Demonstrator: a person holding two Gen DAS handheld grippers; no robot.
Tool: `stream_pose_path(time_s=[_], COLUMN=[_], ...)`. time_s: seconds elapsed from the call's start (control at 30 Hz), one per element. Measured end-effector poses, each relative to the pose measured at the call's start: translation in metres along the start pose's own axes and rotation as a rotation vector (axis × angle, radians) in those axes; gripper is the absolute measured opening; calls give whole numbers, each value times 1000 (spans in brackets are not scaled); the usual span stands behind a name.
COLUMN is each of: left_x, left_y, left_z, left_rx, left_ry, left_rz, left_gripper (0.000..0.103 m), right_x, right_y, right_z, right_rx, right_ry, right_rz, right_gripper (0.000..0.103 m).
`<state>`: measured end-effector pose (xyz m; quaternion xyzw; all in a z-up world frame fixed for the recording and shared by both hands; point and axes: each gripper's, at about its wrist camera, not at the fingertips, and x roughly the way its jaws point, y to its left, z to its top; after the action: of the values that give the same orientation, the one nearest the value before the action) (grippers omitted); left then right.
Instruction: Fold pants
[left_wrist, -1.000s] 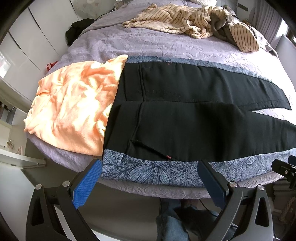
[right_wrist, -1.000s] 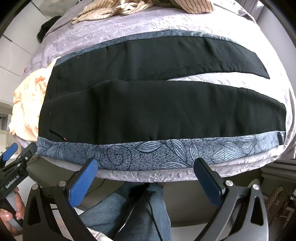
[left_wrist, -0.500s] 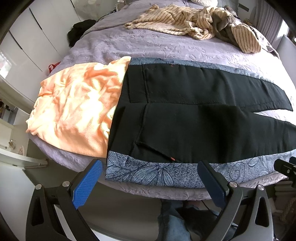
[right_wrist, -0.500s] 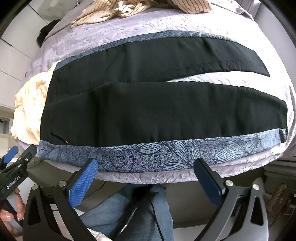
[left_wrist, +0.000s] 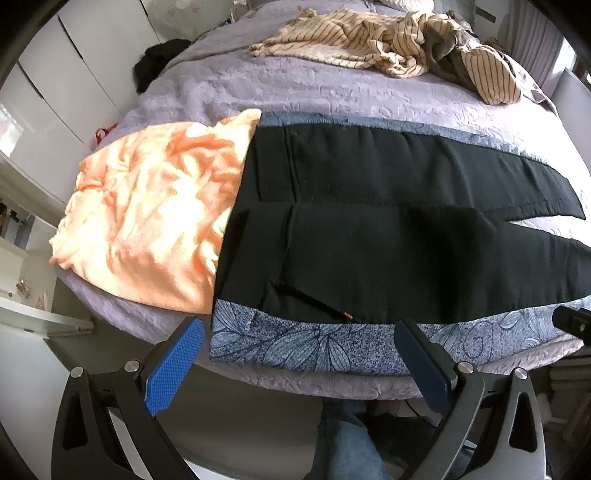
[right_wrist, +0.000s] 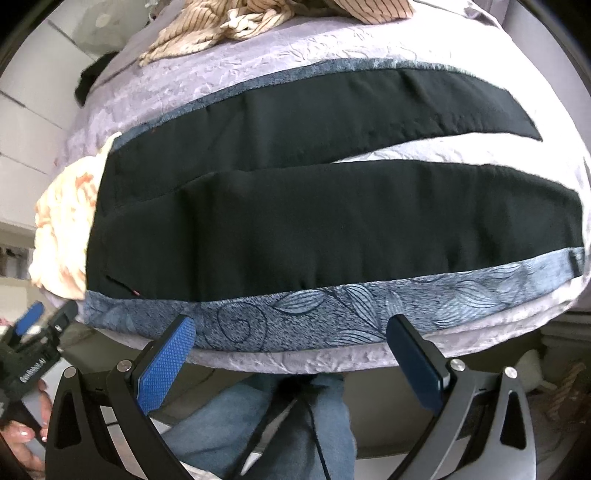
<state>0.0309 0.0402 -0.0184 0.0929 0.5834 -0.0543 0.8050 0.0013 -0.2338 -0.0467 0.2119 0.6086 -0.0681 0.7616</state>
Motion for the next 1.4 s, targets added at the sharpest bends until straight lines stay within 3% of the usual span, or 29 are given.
stream_pose_path(time_s=[0.3, 0.63, 0.73, 0.83, 0.87, 0.93, 1.0, 1.17, 1.27, 1.4], left_x=[29, 54, 53, 52, 55, 64, 80, 102, 95, 91], left_y=[3, -2, 10, 33, 41, 50, 55, 54, 60, 55], left_z=[-6, -16, -22, -36, -42, -54, -67, -70, -56, -44], left_rx=[-10, -22, -78, -176, -202, -237, -268, -335, -401, -391], left_ry=[51, 71, 45, 16, 16, 36, 77, 107, 51, 42], left_rz=[7, 4, -111, -280, -324, -383, -433, -480, -514, -529], left_gripper=[103, 103, 103, 103, 103, 103, 103, 103, 103, 103], right_x=[30, 59, 59, 62, 66, 77, 94, 126, 121, 111], right_y=[-22, -25, -27, -36, -40, -45, -50, -59, -70, -77], right_z=[2, -4, -6, -14, -20, -31, -42, -56, -50, -34], right_rx=[136, 129, 133, 177, 195, 221, 248, 319, 378, 407], right_ry=[38, 50, 44, 52, 64, 108, 162, 213, 163, 105], right_rz=[225, 302, 404, 614, 667, 718, 753, 768, 800, 846], right_gripper=[103, 103, 103, 101, 98, 72, 70, 70, 70, 70])
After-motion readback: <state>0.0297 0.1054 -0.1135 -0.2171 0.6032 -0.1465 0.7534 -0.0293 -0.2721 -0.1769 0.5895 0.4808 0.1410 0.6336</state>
